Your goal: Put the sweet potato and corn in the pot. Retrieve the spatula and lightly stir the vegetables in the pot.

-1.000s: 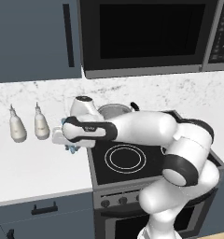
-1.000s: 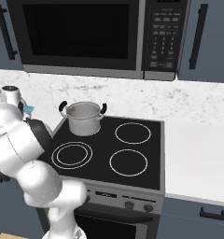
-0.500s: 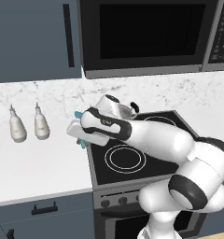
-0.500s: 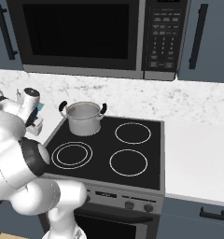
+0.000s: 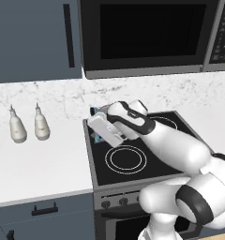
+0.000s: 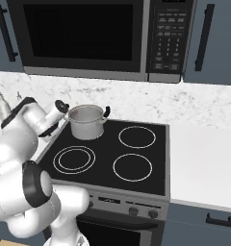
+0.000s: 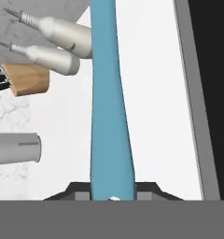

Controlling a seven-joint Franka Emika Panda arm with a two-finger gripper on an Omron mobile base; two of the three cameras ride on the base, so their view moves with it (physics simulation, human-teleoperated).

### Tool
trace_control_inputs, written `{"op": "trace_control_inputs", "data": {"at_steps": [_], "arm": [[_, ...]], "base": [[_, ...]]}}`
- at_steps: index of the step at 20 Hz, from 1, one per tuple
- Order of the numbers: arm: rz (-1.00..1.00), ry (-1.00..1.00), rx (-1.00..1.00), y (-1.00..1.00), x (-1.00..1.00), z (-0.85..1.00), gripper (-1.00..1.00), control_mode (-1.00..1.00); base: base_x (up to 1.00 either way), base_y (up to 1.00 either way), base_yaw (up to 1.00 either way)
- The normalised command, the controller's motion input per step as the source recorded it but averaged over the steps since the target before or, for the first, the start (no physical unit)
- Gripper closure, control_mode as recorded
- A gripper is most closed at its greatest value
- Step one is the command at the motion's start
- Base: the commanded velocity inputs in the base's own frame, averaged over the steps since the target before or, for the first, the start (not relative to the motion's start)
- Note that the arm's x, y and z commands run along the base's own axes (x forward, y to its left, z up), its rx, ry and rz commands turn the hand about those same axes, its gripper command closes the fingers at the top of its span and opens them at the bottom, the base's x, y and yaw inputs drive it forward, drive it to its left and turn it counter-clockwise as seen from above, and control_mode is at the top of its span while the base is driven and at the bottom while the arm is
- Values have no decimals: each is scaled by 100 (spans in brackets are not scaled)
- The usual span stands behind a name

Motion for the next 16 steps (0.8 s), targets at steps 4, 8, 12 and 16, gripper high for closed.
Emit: {"op": "trace_control_inputs", "data": {"at_steps": [4, 8, 12, 16], "arm": [[-6, 10, 10, -31, 30, 4, 100, -100], [-2, 10, 5, -27, 33, 1, 100, -100], [-1, 2, 10, -31, 26, 9, 100, -100], [0, 4, 6, -20, 24, 1, 100, -100]], "base": [[0, 0, 0], [0, 0, 0], [0, 0, 0], [0, 0, 0]]}}
